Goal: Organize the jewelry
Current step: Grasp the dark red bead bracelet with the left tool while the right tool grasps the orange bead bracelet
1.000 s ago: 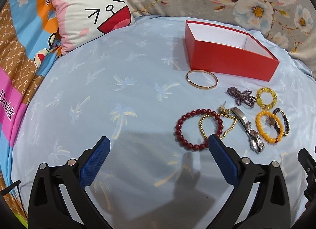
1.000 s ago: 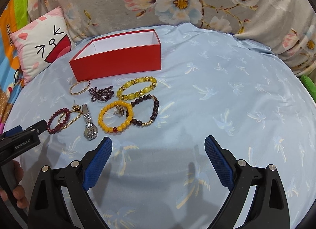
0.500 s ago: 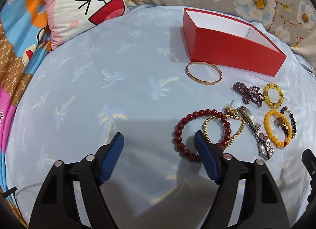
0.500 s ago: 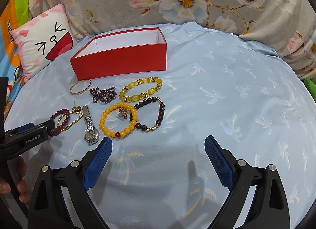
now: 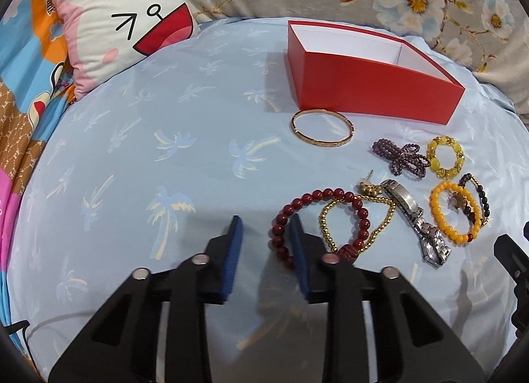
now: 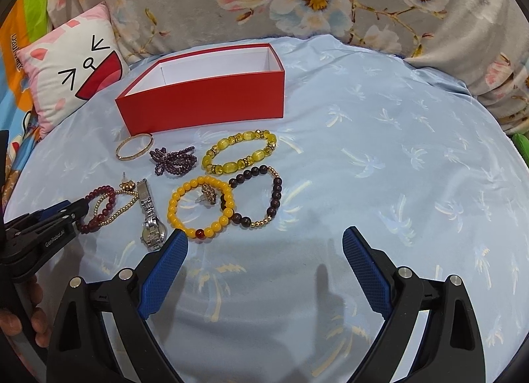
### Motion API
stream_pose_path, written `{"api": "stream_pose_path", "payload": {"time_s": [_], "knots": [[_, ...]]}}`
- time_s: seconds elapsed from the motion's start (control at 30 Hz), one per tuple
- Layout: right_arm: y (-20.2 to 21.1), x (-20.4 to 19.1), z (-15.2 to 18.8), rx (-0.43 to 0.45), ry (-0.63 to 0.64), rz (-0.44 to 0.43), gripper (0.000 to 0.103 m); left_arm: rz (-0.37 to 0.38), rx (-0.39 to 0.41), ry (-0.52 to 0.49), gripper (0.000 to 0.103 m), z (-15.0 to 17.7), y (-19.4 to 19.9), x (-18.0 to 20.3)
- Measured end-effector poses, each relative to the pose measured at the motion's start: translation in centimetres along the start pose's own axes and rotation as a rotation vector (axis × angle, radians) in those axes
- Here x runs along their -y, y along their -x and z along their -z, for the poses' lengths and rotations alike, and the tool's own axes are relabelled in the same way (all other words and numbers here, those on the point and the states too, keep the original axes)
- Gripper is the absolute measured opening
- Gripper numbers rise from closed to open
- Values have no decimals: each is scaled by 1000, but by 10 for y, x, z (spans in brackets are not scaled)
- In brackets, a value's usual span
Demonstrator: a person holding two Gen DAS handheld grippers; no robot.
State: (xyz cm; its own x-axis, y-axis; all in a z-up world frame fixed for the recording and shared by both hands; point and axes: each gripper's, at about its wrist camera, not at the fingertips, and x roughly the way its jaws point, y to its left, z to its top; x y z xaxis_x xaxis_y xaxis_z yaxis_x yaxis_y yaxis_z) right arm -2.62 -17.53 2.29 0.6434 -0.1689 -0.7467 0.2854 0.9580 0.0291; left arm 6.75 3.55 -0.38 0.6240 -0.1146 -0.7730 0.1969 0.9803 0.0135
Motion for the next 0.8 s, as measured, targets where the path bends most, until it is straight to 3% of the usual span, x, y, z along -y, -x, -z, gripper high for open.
{"api": "stream_pose_path", "payload": {"time_s": [0.07,0.33,0.63,0.8], "knots": [[-1,-1,-1,1,2,-4,91,24,-3,5,8,-1,1,-1],[-7,-6,-10,10,7,-15,88,67,33,25,8,-5,16,-2],[-29,-9,-18,-42,9,-64,54,116,74,25,8,-17,36,4],[-40,-15,-20,-62,32,-74,43,138,76,27,8,-20,39,6]]}}
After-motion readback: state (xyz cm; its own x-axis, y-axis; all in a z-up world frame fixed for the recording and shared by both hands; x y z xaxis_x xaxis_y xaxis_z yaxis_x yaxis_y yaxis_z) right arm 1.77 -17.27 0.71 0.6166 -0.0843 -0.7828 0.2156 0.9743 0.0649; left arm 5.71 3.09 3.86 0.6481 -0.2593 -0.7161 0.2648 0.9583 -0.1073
